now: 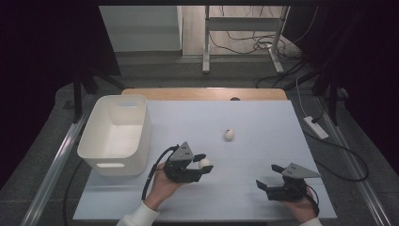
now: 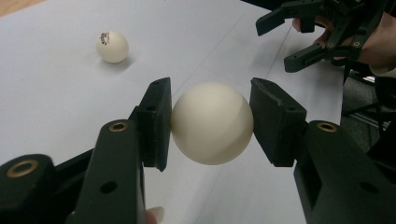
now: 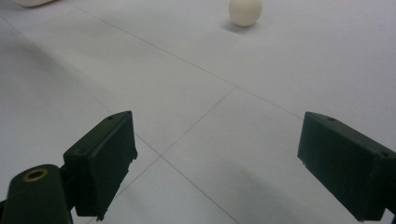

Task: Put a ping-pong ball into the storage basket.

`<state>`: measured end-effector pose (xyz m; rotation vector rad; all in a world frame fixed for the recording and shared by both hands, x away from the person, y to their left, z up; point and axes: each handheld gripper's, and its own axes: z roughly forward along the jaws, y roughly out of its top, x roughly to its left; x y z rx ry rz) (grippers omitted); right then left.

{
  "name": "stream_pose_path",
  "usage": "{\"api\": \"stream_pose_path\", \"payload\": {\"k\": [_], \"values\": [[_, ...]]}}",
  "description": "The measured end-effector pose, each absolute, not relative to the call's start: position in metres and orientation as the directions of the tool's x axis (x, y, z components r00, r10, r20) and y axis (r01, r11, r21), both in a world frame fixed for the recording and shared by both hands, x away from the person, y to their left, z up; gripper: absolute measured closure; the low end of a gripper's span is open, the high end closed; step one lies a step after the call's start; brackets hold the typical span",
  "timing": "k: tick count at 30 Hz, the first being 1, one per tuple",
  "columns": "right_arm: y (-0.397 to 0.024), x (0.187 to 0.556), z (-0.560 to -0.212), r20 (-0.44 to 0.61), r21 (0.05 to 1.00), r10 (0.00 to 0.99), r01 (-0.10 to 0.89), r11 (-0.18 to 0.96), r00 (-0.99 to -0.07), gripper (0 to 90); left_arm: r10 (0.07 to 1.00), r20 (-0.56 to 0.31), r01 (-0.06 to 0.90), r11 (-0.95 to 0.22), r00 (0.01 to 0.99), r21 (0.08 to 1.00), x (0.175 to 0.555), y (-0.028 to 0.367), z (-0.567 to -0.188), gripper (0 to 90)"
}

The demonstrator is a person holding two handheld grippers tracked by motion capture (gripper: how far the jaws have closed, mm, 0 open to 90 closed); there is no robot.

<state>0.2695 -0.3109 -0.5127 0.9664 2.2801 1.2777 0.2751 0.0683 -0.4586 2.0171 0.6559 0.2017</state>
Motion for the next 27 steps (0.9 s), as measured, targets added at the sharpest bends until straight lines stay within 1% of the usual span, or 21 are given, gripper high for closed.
{"api": "stream_pose_path", "payload": {"k": [27], "values": [[-0.311, 0.269, -0.513, 0.021, 0.847, 0.71, 0.389, 0.361, -0.703, 11.3, 0.562, -0.13, 0.358, -0.318, 0.817, 0.878, 0.274, 0.089, -0.445, 51.3]]}}
